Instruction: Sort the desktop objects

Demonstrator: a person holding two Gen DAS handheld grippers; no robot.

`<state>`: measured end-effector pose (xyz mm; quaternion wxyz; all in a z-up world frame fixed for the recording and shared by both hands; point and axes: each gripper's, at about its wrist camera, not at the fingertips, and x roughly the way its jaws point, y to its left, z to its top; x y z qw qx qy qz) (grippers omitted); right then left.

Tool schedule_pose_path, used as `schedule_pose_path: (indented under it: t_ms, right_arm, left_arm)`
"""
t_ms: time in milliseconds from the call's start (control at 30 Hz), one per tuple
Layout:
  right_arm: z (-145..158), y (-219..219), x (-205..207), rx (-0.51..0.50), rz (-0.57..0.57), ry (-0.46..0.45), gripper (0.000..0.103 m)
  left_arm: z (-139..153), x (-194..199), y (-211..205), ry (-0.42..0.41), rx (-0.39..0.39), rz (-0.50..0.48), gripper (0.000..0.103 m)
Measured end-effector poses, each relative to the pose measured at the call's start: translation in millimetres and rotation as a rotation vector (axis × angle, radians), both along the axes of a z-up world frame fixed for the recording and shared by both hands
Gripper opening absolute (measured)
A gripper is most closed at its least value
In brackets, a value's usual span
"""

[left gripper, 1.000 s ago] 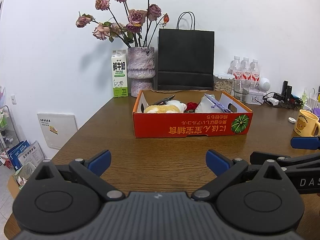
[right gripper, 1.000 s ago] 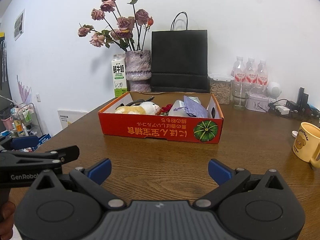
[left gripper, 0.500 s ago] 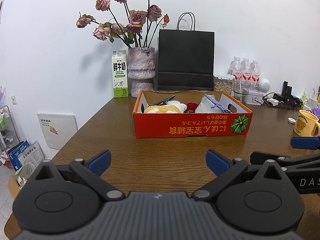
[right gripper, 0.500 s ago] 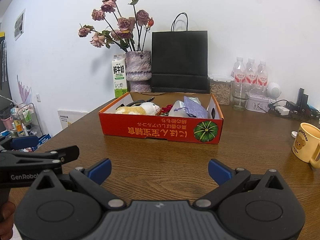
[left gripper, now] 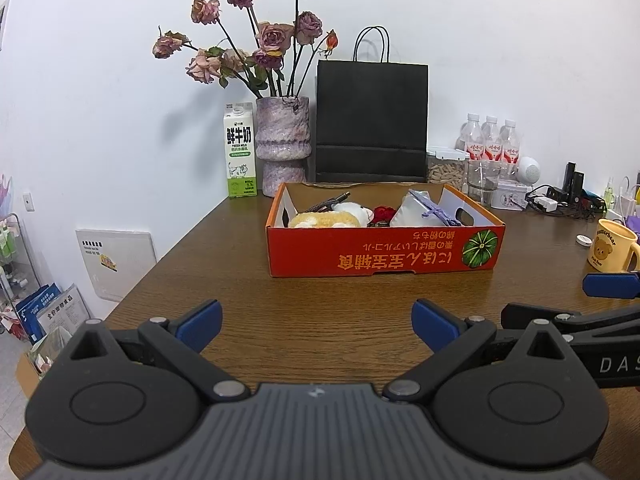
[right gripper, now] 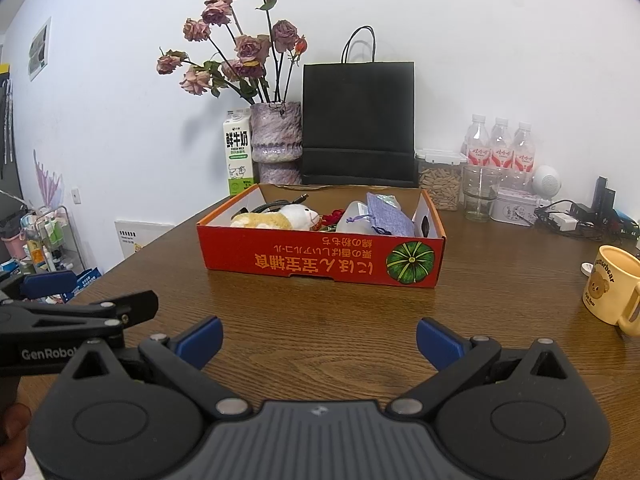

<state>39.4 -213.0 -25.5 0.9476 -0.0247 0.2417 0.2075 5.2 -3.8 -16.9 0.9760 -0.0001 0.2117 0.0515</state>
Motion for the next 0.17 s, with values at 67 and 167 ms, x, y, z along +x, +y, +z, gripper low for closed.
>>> schedule_pose_path:
  t_ms: [67,167]
  right_arm:
    - [-0.3,-0.5,-0.4,-0.001,-0.001,-0.001,0.103]
    - [-0.6,-0.9,-0.9,-0.003,-0.002,0.0,0.103]
  left_arm:
    - [-0.6,0.6,-0.4,0.002,-0.003,-0.003,0.103]
    - [-2.0,1.5,-0.6,0.008,-0.007,-0.004,0.103]
